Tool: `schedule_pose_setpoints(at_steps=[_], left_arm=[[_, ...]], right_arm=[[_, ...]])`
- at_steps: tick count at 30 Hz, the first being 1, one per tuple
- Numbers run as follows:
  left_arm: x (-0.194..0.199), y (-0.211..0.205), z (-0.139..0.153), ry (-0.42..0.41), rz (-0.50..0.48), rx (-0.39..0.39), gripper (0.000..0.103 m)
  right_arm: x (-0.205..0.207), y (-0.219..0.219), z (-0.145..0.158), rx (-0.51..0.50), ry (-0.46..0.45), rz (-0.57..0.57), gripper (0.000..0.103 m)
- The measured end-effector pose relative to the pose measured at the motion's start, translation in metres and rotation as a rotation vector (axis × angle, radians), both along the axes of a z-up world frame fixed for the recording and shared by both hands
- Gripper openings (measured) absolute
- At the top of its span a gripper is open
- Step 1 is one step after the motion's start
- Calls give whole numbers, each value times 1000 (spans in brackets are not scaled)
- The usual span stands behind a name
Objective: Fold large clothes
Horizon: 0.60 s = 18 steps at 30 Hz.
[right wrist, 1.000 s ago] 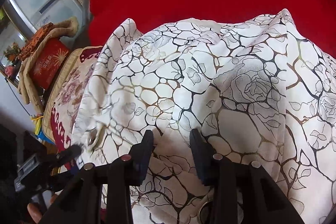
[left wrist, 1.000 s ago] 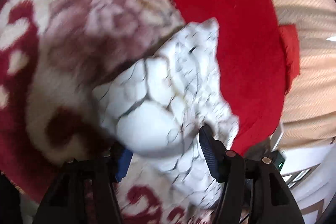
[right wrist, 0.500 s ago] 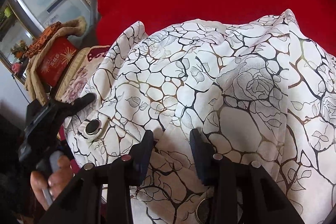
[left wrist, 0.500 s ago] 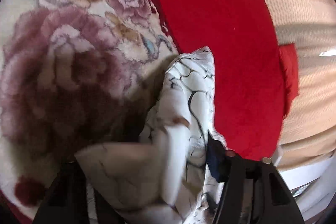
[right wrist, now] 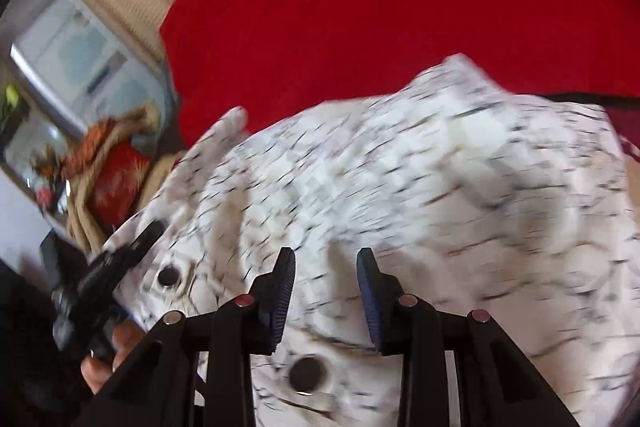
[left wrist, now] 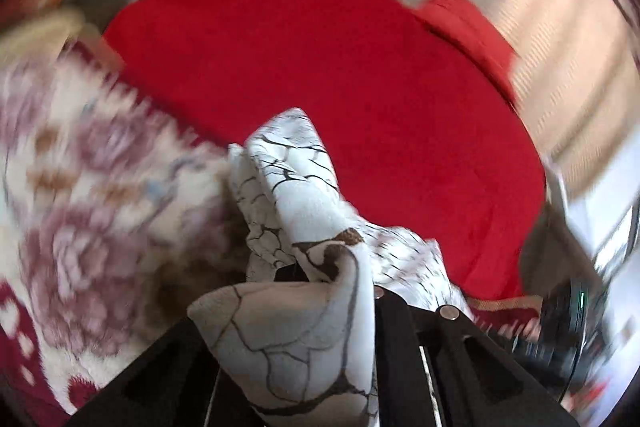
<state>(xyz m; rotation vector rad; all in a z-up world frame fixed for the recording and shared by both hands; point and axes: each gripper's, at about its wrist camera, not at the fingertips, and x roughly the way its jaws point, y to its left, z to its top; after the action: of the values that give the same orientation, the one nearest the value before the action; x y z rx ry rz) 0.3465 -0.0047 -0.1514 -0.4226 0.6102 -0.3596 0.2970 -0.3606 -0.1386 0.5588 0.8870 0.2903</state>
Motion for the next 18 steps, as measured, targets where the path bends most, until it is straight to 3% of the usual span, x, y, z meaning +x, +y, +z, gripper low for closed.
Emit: schedule_pose_setpoints(at_steps=[4,8,10,12,15,18], left_arm=[[-31,-80,24,-109,-160,209,9],[-68,-167,7,-139,-340,396,9],[-82,-196,-13,-144,-394,478,9],[-90,-211,-30,-145,-424,548,9],[-98,-214,-37,-180,-434,601,9],[-99,-206,-34,-182,-448,574,9]], right_arm=[[-9,-52,1,112,5,-83,38],[-18,-104,-4,328,12,-112,41],[-20,-120,-11,440,25,-137,85],[-19,-136,-19,539,37,-175,87],[-8,-140,-23,551,69,-175,88],[14,-126,-25,464,118,-148,90]])
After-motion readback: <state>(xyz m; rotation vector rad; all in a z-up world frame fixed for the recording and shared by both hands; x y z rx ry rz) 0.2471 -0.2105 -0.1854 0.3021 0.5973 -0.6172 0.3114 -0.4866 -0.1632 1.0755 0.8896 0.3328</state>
